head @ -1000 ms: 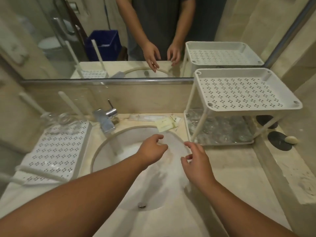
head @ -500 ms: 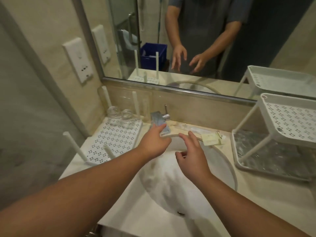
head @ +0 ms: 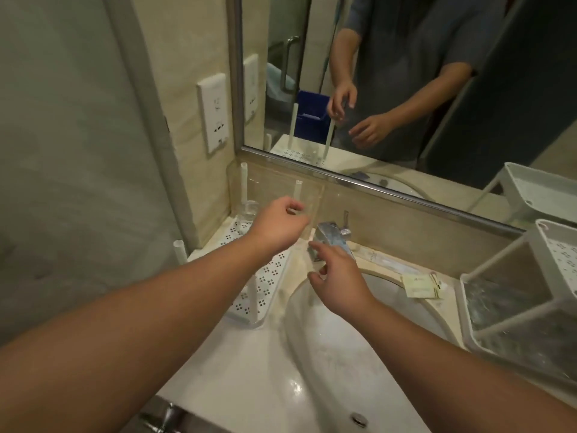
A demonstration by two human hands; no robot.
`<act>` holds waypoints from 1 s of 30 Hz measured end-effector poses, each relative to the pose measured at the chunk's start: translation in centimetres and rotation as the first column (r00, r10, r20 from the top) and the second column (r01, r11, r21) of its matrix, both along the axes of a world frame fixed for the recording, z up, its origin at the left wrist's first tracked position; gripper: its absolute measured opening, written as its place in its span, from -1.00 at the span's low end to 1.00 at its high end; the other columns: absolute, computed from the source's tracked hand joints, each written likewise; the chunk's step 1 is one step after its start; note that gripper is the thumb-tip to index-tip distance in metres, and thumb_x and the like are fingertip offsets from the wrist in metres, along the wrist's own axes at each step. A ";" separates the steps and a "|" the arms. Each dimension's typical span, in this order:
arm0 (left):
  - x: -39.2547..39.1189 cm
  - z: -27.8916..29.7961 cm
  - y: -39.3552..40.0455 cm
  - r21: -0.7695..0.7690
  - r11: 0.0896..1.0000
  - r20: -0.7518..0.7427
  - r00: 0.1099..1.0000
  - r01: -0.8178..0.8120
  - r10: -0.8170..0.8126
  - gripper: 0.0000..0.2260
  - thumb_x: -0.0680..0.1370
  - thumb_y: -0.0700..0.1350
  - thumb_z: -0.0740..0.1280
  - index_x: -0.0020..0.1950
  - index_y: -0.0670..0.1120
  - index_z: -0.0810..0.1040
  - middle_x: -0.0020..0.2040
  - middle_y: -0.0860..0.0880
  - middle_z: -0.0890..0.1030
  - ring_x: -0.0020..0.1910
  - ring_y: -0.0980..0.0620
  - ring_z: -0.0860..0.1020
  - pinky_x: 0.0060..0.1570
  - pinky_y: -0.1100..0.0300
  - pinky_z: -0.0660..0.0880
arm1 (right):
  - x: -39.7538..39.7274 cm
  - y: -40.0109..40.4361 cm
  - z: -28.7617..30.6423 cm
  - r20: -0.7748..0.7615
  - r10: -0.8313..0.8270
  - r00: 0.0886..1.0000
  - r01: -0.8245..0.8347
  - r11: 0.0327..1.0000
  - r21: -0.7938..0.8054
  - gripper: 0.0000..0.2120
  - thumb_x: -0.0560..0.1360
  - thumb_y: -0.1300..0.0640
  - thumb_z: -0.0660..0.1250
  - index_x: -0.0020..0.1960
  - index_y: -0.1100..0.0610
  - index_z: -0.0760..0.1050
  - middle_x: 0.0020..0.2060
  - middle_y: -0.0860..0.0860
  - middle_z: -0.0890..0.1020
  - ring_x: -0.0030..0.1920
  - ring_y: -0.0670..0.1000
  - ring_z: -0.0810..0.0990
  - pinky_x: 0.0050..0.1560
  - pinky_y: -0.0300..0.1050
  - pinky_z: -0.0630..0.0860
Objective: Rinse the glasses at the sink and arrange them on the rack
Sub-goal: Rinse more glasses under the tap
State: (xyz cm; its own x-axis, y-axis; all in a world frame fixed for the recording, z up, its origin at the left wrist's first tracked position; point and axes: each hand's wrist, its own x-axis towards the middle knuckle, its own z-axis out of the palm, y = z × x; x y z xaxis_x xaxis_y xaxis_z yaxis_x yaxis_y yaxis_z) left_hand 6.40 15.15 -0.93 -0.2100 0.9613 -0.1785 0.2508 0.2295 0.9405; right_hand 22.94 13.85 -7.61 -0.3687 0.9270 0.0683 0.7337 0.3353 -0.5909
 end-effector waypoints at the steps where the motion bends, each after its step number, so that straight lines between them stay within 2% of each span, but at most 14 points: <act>1: -0.7 -0.3 0.1 -0.012 1.000 0.014 1.000 -0.023 0.023 -0.78 0.53 -0.08 0.36 0.16 0.01 0.55 0.04 -0.04 0.61 -0.04 -0.13 0.65 -0.11 0.04 0.56 | -0.8 0.5 0.1 0.025 0.013 1.000 -0.013 1.000 0.005 -0.45 0.48 0.15 0.40 0.45 -0.05 0.37 0.20 0.00 0.51 -0.02 -0.12 0.50 0.06 -0.22 0.40; 6: -3.6 -2.1 0.8 -0.092 0.993 0.065 0.994 -0.076 0.082 -0.81 0.52 -0.09 0.34 0.13 -0.01 0.56 -0.11 -0.06 0.63 -0.20 -0.08 0.62 -0.31 0.13 0.52 | -4.8 3.7 0.4 0.170 0.106 0.980 -0.110 0.994 0.013 -0.50 0.48 0.14 0.39 0.41 0.00 0.41 0.22 0.04 0.51 0.18 0.06 0.54 0.16 -0.10 0.46; 10: -5.3 -3.8 1.4 -0.160 0.979 0.110 0.984 -0.124 0.143 -0.82 0.52 -0.10 0.34 0.12 0.00 0.56 -0.16 -0.06 0.60 -0.26 -0.05 0.56 -0.33 0.14 0.51 | -7.7 7.2 0.3 0.338 0.207 0.918 -0.208 0.978 -0.032 -0.41 0.48 0.11 0.40 0.48 0.03 0.32 0.28 0.12 0.46 0.24 0.16 0.50 0.20 -0.02 0.45; 15: -6.9 -5.7 2.5 -0.226 0.961 0.144 0.970 -0.159 0.195 -0.78 0.51 -0.12 0.33 0.15 0.00 0.54 -0.19 -0.06 0.59 -0.28 -0.02 0.55 -0.41 0.20 0.46 | -10.9 11.6 -0.7 0.426 0.276 0.862 -0.260 0.961 -0.098 -0.33 0.48 0.13 0.39 0.53 0.07 0.21 0.44 0.19 0.32 0.36 0.21 0.43 0.31 0.02 0.40; 19: -7.6 -6.8 3.4 -0.251 0.956 0.133 0.973 -0.150 0.188 -0.76 0.53 -0.09 0.33 0.20 0.04 0.51 -0.18 -0.05 0.60 -0.28 -0.01 0.56 -0.38 0.18 0.49 | -12.9 14.4 -2.0 0.496 0.263 0.827 -0.223 0.965 -0.139 -0.27 0.48 0.13 0.39 0.55 0.05 0.14 0.47 0.23 0.25 0.34 0.26 0.45 0.28 0.07 0.44; 24: -8.1 -8.0 4.1 -0.308 0.939 0.150 0.967 -0.152 0.205 -0.75 0.53 -0.08 0.31 0.21 0.07 0.53 -0.10 -0.02 0.61 -0.24 0.01 0.58 -0.33 0.17 0.54 | -14.8 15.7 -3.8 0.566 0.209 0.797 -0.156 0.978 -0.142 -0.29 0.47 0.10 0.37 0.53 0.00 0.12 0.41 0.18 0.32 0.29 0.28 0.48 0.22 0.12 0.49; 27: -8.0 -8.7 4.1 -0.324 0.935 0.162 0.965 -0.145 0.205 -0.77 0.53 -0.09 0.31 0.18 0.07 0.53 -0.12 -0.01 0.60 -0.24 0.01 0.58 -0.34 0.18 0.54 | -15.0 16.2 -4.4 0.597 0.185 0.781 -0.127 0.982 -0.137 -0.37 0.50 0.08 0.35 0.50 0.03 0.18 0.35 0.17 0.38 0.25 0.27 0.51 0.19 0.12 0.51; 30: -7.9 -9.2 4.2 -0.342 0.928 0.173 0.961 -0.148 0.217 -0.80 0.54 -0.07 0.31 0.15 0.10 0.52 -0.12 -0.01 0.60 -0.21 0.01 0.58 -0.31 0.17 0.57 | -14.7 16.5 -4.8 0.572 0.182 0.800 -0.118 0.982 -0.147 -0.46 0.49 0.16 0.33 0.43 0.07 0.27 0.27 0.16 0.42 0.20 0.25 0.54 0.16 0.09 0.52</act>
State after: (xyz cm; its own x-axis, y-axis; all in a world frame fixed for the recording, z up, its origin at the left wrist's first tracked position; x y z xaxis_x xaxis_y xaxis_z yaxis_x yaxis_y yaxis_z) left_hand -1.46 19.38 -10.13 -0.3018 0.7925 -0.5300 -0.0136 0.5522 0.8336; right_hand 8.27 30.39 -12.38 -0.4444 0.8467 -0.2926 0.8951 0.4331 -0.1061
